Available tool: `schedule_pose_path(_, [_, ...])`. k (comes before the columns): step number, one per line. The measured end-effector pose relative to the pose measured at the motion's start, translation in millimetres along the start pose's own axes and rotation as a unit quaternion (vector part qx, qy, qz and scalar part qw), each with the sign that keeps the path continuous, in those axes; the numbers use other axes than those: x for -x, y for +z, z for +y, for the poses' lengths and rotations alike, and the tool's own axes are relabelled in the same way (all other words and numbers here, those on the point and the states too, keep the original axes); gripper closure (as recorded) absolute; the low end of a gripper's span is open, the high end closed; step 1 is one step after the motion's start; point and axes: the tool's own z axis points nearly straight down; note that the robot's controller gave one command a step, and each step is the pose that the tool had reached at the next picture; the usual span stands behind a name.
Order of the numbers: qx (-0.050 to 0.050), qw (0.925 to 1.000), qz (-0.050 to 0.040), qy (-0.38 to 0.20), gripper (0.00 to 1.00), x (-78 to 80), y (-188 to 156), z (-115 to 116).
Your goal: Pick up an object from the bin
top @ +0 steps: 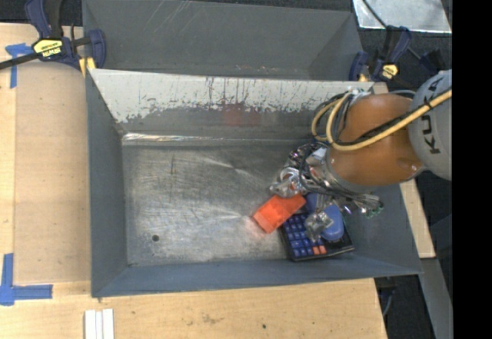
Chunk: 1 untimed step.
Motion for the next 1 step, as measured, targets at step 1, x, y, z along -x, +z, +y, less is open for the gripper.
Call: schedule_pose_path(1, [0.009, 0.9992, 0.0076, 0.039, 1.00, -10.1, -8.8, 9.8])
